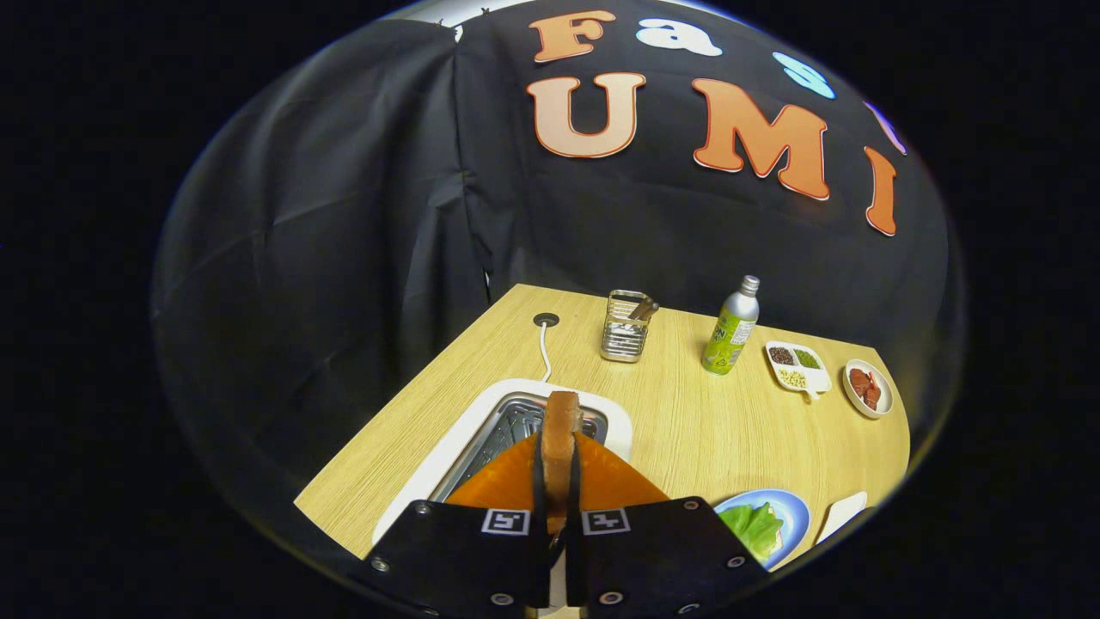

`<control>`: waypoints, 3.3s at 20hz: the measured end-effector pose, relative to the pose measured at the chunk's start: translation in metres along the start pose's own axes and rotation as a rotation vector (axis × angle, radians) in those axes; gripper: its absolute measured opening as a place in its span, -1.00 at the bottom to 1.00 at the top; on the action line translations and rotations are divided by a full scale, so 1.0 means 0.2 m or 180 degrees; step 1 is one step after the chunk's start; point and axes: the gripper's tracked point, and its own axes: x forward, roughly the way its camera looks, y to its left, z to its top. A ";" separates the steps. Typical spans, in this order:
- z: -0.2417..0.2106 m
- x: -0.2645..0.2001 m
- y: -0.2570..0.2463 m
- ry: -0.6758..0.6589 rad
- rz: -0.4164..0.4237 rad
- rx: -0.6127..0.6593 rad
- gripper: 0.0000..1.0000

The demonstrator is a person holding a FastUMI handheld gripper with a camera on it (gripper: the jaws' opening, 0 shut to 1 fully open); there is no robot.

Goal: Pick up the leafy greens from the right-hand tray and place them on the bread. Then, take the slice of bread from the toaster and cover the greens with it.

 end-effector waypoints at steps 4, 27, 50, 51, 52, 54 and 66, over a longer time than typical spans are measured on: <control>0.05 -0.04 0.01 -0.0076 0.0004 -0.0030 -0.85; 0.31 -0.36 -0.15 -0.0503 0.0171 0.0038 -0.85; -0.40 -0.37 -0.70 -0.0116 0.0217 0.0292 -0.85; -0.43 -0.36 -0.72 -0.0089 0.0230 0.0319 -0.85; -0.46 -0.36 -0.74 -0.0067 0.0213 0.0320 -0.85; -0.51 -0.34 -0.79 -0.0036 0.0177 0.0280 -0.85; -0.66 -0.32 -1.03 0.0052 0.0252 0.0574 -0.72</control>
